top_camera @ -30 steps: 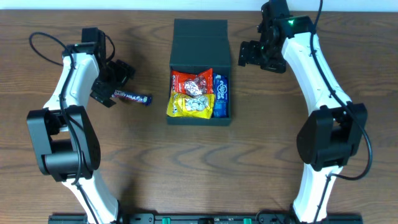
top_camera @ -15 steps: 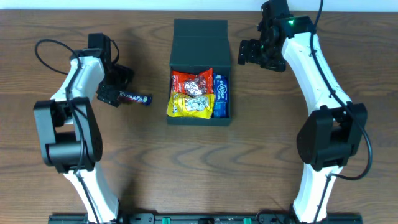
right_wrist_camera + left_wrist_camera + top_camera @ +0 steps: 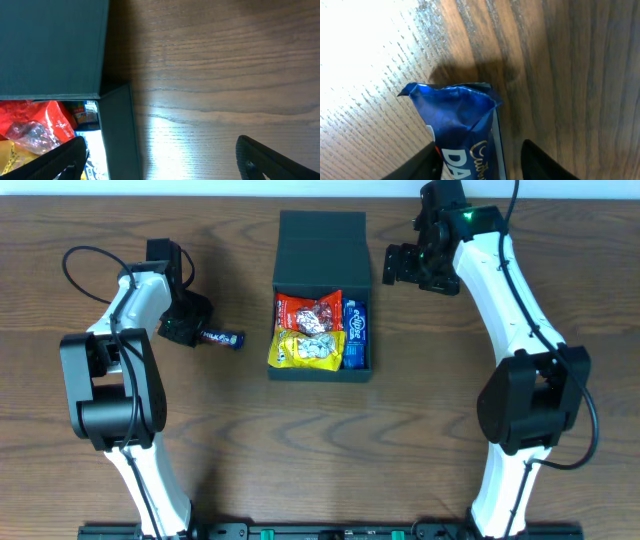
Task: Pack container
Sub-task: 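Grasp the purple Dairy Milk bar with the left gripper, lift it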
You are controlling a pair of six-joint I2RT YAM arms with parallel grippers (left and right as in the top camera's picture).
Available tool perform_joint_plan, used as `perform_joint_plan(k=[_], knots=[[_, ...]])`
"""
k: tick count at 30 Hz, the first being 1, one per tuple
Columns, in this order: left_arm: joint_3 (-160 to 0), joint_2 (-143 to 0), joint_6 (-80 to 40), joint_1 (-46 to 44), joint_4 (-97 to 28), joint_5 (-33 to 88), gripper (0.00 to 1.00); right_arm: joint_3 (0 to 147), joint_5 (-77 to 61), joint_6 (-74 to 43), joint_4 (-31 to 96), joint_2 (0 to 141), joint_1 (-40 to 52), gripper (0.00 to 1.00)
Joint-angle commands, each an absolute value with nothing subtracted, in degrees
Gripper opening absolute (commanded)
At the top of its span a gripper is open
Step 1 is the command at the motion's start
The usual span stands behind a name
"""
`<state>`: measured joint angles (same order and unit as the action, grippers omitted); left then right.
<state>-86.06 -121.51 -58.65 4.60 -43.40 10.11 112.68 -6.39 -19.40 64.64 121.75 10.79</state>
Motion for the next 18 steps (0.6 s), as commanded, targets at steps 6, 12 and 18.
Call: perform_joint_plan(k=[6, 12, 18], knots=[[-86.08, -122.08, -55.35, 4.58, -45.56, 8.38, 0.12, 113.80, -5.78, -15.57, 64.49, 119.90, 6.72, 0.99], [-91.98, -118.87, -49.08, 3.97, -51.72, 8.05, 0.06, 113.80, -5.82, -15.57, 66.02, 119.90, -1.06, 0.99], [-97.97, -110.89, -45.95, -2.20, -54.28, 2.07, 0.06, 113.80, -6.50, -15.59, 67.51, 119.90, -5.76, 0.99]])
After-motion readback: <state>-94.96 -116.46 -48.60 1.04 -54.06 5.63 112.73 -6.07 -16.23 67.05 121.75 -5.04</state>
